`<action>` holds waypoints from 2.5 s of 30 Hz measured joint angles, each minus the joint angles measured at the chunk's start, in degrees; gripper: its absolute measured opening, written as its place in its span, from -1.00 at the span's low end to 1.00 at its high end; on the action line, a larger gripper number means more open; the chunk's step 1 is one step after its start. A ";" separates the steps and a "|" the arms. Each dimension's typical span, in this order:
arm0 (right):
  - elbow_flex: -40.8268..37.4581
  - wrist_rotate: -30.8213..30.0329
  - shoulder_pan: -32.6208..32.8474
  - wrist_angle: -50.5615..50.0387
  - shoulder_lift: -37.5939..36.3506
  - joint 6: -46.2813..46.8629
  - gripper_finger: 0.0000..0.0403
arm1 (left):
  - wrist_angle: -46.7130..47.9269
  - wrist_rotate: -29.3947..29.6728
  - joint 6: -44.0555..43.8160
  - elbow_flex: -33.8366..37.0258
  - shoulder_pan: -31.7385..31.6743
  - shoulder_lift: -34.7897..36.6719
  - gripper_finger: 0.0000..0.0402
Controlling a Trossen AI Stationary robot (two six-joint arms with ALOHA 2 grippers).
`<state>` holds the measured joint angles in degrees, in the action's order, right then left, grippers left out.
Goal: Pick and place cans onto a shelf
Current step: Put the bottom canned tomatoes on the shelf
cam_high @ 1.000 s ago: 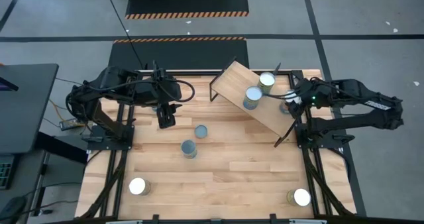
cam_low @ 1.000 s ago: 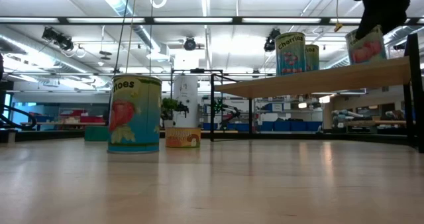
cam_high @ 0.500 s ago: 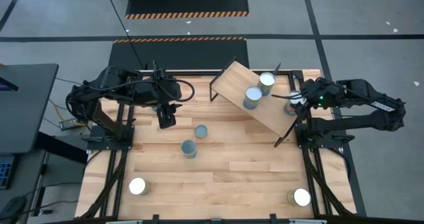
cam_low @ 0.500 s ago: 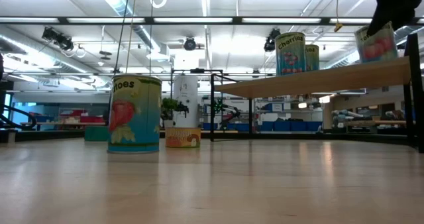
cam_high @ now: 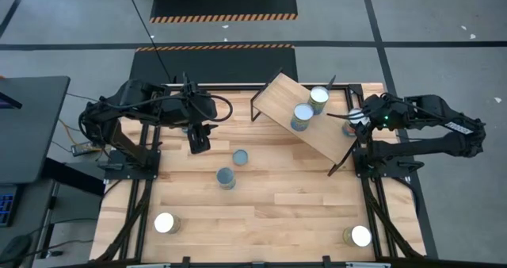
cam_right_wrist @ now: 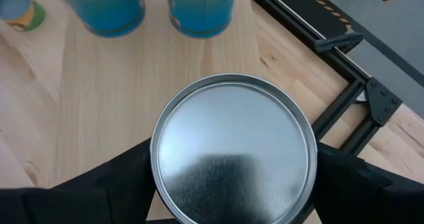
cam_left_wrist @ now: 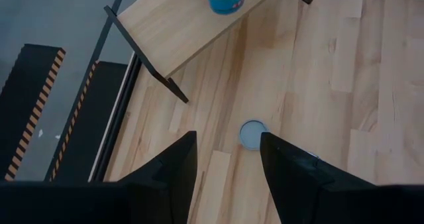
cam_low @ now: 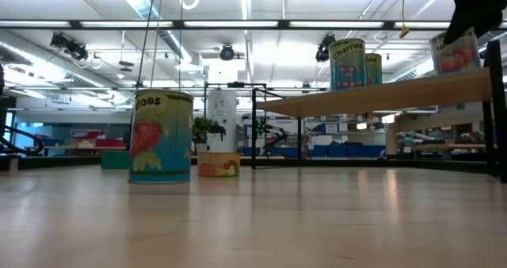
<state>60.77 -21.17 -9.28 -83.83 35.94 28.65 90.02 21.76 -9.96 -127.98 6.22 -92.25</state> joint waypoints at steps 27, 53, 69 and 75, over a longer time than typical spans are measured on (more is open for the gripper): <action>-0.02 1.52 0.02 0.24 0.04 0.05 0.73 | 0.00 -0.02 -0.19 0.00 0.19 0.00 -0.14; -0.02 1.75 0.02 -2.07 0.03 1.13 0.83 | 0.00 -0.02 -0.35 0.00 0.19 -0.01 -0.14; -0.02 1.48 0.02 0.36 0.04 0.79 0.98 | 0.00 -0.02 -0.06 0.00 0.19 -0.02 -0.14; 0.24 0.25 0.02 2.03 0.11 -1.36 0.98 | 0.00 -0.02 0.13 0.00 0.19 -0.02 -0.14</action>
<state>61.01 -20.92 -9.26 -81.80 36.05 27.29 90.02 21.74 -9.82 -127.98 6.42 -92.27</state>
